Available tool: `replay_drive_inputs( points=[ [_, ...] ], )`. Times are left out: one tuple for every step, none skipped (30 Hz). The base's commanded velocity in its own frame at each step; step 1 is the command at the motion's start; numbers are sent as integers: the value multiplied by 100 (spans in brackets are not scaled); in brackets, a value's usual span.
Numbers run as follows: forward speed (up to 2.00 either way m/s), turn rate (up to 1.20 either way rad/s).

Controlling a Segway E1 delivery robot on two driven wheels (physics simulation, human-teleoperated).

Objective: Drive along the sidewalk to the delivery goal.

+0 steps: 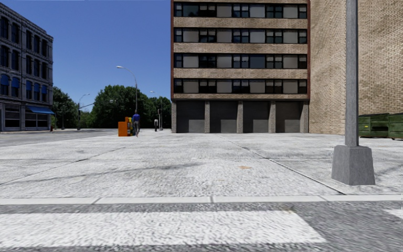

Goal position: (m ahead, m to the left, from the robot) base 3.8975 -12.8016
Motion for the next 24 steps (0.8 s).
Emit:
replay_drive_inputs(
  points=[
    [200, 0],
    [200, 0],
    [200, 0],
    [200, 0],
    [200, 0],
    [200, 0],
    [200, 0],
    [200, 0],
    [200, 0],
    [200, 0],
    [200, 0],
    [200, 0],
    [200, 0],
    [200, 0],
    [200, 0],
    [200, 0],
    [200, 0],
    [200, 0],
    [200, 0],
    [200, -4],
    [184, -9],
    [184, -9],
    [160, -15],
    [142, -20]
  ],
)
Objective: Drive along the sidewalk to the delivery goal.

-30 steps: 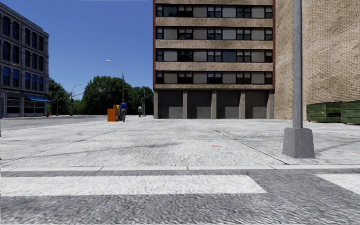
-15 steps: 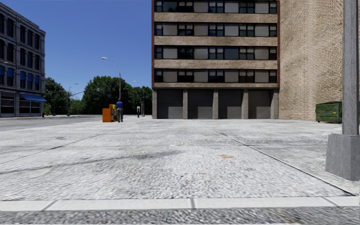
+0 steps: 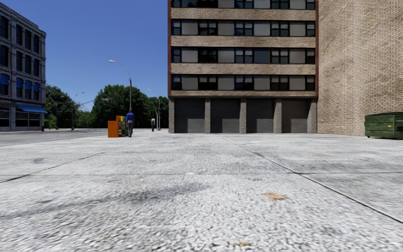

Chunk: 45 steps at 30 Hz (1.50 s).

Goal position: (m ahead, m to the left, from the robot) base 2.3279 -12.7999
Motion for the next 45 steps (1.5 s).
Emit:
replay_drive_inputs(
  points=[
    [135, -24],
    [134, -28],
    [134, -28],
    [134, -31],
    [133, -34],
    [133, -37],
    [133, -38],
    [133, -38],
    [133, -38],
    [133, -42],
    [133, -46],
    [133, -46],
    [133, -48],
    [133, -49],
    [133, -49],
    [133, -49],
    [133, -49],
    [133, -49],
    [133, -52],
    [133, -54],
    [133, -54],
    [133, -55],
    [133, -55],
    [133, -55],
    [133, -55],
    [133, -55],
    [133, -55],
    [133, -55],
    [133, -57],
    [133, -58],
    [133, -58],
    [133, -59],
    [133, -60],
    [133, -60],
    [133, -60],
    [133, -61],
    [133, -61],
    [133, -61],
    [133, -61],
    [133, -61],
    [133, -61],
    [133, -61],
    [133, -61],
    [133, -61],
    [133, -61]
  ],
)
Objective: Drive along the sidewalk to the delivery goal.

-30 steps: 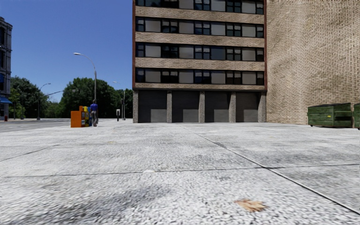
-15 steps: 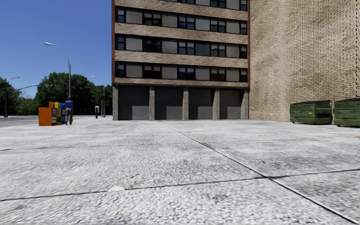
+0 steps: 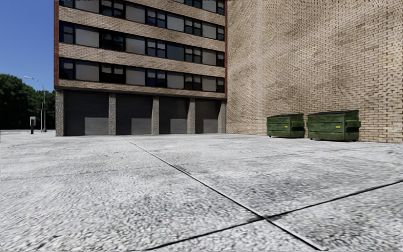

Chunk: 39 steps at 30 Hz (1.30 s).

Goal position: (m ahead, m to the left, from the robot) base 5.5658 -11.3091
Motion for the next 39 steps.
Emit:
replay_drive_inputs(
  points=[
    [133, -61],
    [133, -61],
    [133, -61],
    [133, -61],
    [133, -63],
    [133, -65],
    [133, -65],
    [133, -66],
    [133, -66],
    [133, -66],
    [133, -66],
    [133, -66],
    [133, -66],
    [133, -66],
    [133, -66],
    [133, -66],
    [133, -66],
    [133, -66],
    [133, -66],
    [133, -66],
    [133, -66],
    [133, -66],
    [133, -66],
    [133, -66],
    [133, -66],
    [133, -66],
    [133, -66],
    [142, -66],
    [200, -66],
    [200, -66],
    [200, -66],
    [200, -66],
    [200, -66],
    [200, -66],
    [200, -66],
    [200, -66],
    [200, -66],
    [200, -66],
    [200, -66]
  ],
)
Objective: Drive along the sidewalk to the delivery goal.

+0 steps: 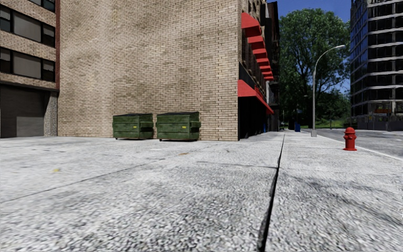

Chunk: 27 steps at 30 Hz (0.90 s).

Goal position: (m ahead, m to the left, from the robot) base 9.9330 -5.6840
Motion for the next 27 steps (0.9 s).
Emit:
replay_drive_inputs(
  points=[
    [200, -66],
    [200, -66],
    [200, -66],
    [200, -66],
    [200, -66],
    [200, -66],
    [200, -66],
    [200, -66],
    [200, -66],
    [200, -66],
    [200, -66],
    [200, -66],
    [200, -66],
    [200, -66],
    [200, -66],
    [200, -66],
    [200, -66],
    [200, -66],
    [200, -66],
    [200, -63],
    [200, 0],
    [200, 0],
    [200, 0],
    [200, 0],
    [200, 0],
    [200, 0],
    [200, 0]
  ],
)
